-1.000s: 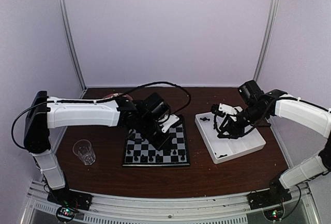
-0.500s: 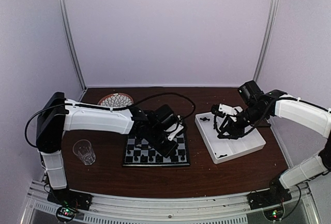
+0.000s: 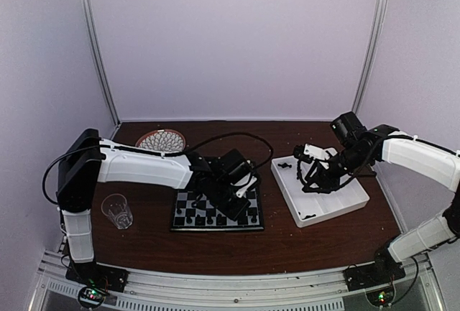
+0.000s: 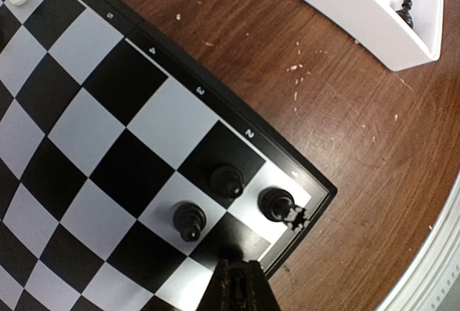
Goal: Set up the chess pieces on the board
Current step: Place the knight at b8, then pick up the rook from the storage box, then pass from the right arm to the left, then place the rook at h8.
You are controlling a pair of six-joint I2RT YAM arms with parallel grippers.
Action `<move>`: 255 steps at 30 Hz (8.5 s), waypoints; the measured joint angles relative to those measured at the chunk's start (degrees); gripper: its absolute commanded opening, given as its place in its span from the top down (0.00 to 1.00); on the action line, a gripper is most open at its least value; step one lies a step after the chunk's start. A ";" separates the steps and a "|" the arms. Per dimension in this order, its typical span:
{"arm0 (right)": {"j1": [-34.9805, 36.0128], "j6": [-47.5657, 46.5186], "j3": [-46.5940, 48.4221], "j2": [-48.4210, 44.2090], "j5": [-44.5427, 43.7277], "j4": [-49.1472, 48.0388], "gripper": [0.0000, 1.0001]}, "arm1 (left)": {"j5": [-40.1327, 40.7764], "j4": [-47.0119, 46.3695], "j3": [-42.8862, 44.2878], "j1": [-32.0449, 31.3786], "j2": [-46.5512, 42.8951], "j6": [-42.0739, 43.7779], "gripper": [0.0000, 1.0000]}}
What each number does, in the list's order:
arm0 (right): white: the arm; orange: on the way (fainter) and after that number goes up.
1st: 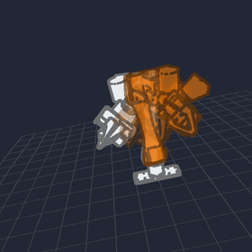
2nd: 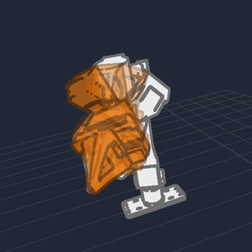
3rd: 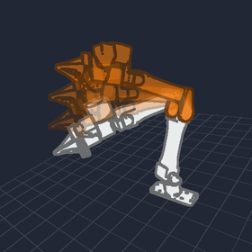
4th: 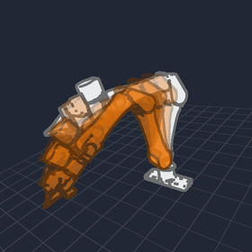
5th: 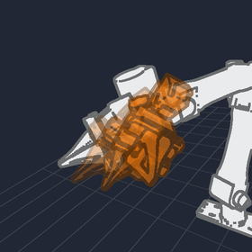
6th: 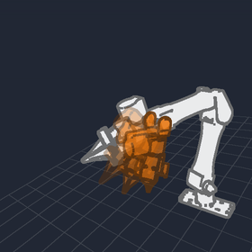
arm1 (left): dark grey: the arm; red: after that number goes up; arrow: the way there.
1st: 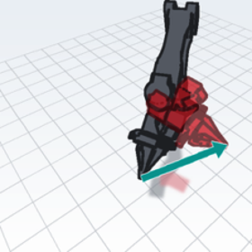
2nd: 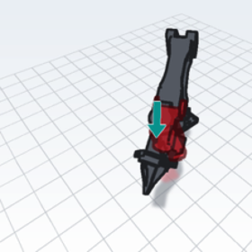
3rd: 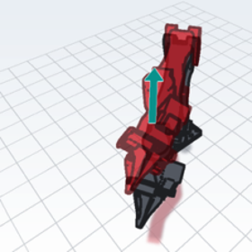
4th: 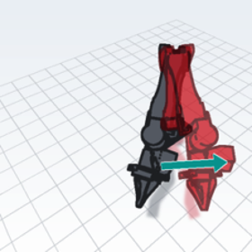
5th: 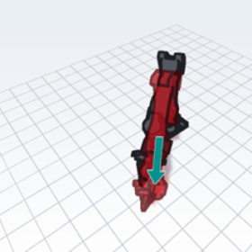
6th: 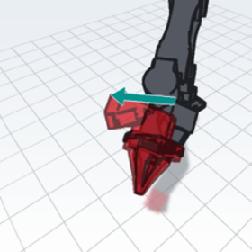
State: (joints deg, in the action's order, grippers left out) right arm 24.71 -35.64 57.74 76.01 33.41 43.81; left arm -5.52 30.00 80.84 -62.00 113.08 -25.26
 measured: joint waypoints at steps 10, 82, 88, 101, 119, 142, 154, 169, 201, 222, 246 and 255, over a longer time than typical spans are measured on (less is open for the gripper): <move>0.00 0.00 0.00 0.00 0.02 0.00 0.53 | 0.17 -0.46 0.63 0.00 1.77 -0.04 0.96; -3.21 7.39 22.97 31.01 -18.01 3.02 0.61 | 6.54 -6.49 -4.70 -2.51 -16.44 -3.19 0.69; -3.21 6.67 29.55 35.06 -18.29 2.95 0.58 | 6.51 -6.40 -6.40 -2.51 -16.44 -3.96 0.69; -3.21 5.40 37.90 45.53 -18.34 2.99 0.59 | 6.64 -6.40 -8.13 -2.51 -17.03 -4.70 0.69; -2.05 4.66 43.58 52.00 -18.16 3.96 0.82 | 6.80 -6.43 -8.52 -2.51 -17.03 -4.72 0.69; -4.48 19.71 27.87 24.02 1.22 0.42 0.87 | 11.91 -20.33 -11.45 -2.51 -17.14 -3.50 0.53; -4.70 51.78 14.32 14.51 24.63 -25.38 0.87 | 18.14 -61.94 -17.05 -2.51 -10.64 15.26 0.54; -4.70 80.26 8.55 13.16 29.92 -53.02 0.85 | 25.05 -72.08 -5.42 -2.51 -1.09 25.73 0.63; -4.37 85.11 5.60 12.09 29.03 -59.30 0.81 | 29.22 -70.64 3.21 -1.16 4.74 28.63 0.87; -12.68 58.86 11.21 7.89 34.29 -32.70 0.00 | 22.21 -36.13 2.84 1.99 -11.02 20.52 1.00; -15.87 25.68 4.02 4.55 26.93 -14.86 0.00 | -12.57 37.38 -0.04 15.80 -24.70 -1.75 1.00; -15.91 25.66 3.06 2.89 28.28 -15.30 0.00 | -17.00 44.44 -4.04 18.78 -16.59 0.42 1.00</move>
State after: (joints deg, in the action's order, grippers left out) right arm 8.80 -9.98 60.80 78.89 61.69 28.51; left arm -22.52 74.43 76.79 -43.22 96.49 -24.84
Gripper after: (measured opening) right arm 0.995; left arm 0.082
